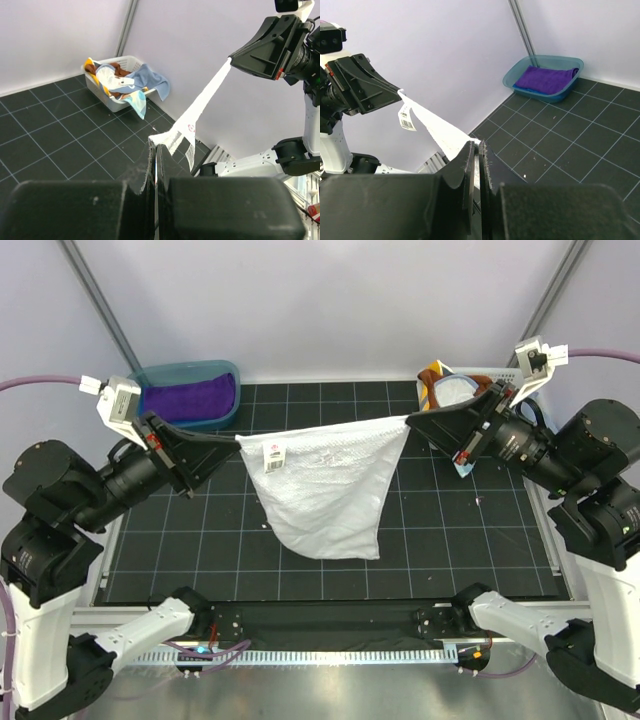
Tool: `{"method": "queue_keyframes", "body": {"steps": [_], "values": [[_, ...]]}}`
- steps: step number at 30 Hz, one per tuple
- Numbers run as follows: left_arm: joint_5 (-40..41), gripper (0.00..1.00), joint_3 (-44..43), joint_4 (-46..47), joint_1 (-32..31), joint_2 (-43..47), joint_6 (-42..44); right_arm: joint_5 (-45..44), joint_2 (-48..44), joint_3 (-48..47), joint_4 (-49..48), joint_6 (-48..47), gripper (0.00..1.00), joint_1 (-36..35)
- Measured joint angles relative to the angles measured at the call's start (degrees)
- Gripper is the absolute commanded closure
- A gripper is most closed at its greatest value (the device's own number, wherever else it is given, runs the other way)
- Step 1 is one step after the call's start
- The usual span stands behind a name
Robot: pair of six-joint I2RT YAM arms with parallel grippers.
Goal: Fold and stack the towels
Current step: Flatten out the crumpled towel
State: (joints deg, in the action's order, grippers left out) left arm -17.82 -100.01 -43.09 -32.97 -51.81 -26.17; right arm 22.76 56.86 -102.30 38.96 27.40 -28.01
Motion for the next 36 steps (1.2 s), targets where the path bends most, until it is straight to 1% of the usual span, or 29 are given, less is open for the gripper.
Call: {"method": "queue_keyframes", "body": {"steps": [7, 10, 13, 17, 19, 22, 24, 27, 29, 31, 33, 36], "values": [[5.4, 1.0, -1.2, -2.3, 0.0, -3.0, -0.9, -1.4, 1.9, 0.4, 0.1, 0.0, 0.99, 0.0], [8.5, 1.0, 0.0, -2.3, 0.2, -5.8, -0.9, -3.5, 3.4, 2.6, -0.6, -0.6, 0.99, 0.0], [9.1, 1.0, 1.8, -1.4, 2.9, -10.3, -1.2, -7.3, 7.5, 5.3, -1.2, -2.2, 0.99, 0.1], [6.0, 1.0, 2.9, 4.1, 10.9, -21.7, -2.7, -9.6, 19.3, 4.3, -3.3, -3.9, 0.99, 3.1], [4.9, 1.0, 1.6, 7.4, 13.4, -30.1, -3.4, -9.9, 28.3, 1.9, -5.7, -4.5, 0.99, 5.9], [3.4, 1.0, -1.5, 10.7, 15.3, -42.8, -3.9, -10.9, 42.2, -2.6, -7.6, -4.8, 0.99, 9.4], [2.0, 1.0, -6.3, 10.9, 15.9, -51.1, -4.4, -11.6, 49.9, -6.5, -7.8, -4.8, 0.99, 11.0], [1.0, 1.0, -11.5, 12.0, 16.2, -58.6, -4.4, -12.2, 57.8, -10.2, -7.4, -5.0, 0.99, 13.1], [0.6, 1.0, -11.5, 11.9, 16.3, -59.4, -4.4, -12.2, 58.6, -10.3, -6.9, -5.3, 0.99, 14.1], [0.1, 1.0, -10.5, 13.4, 16.3, -58.1, -4.4, -12.1, 57.7, -10.3, -7.0, -5.6, 0.99, 14.7], [-0.3, 1.0, -7.8, 14.9, 16.3, -54.9, -4.4, -11.6, 54.6, -9.1, -8.0, -5.9, 0.99, 14.6], [-0.5, 1.0, -0.7, 16.2, 16.3, -46.7, -4.5, -10.3, 47.7, -5.6, -8.8, -6.0, 0.99, 14.1]]}}
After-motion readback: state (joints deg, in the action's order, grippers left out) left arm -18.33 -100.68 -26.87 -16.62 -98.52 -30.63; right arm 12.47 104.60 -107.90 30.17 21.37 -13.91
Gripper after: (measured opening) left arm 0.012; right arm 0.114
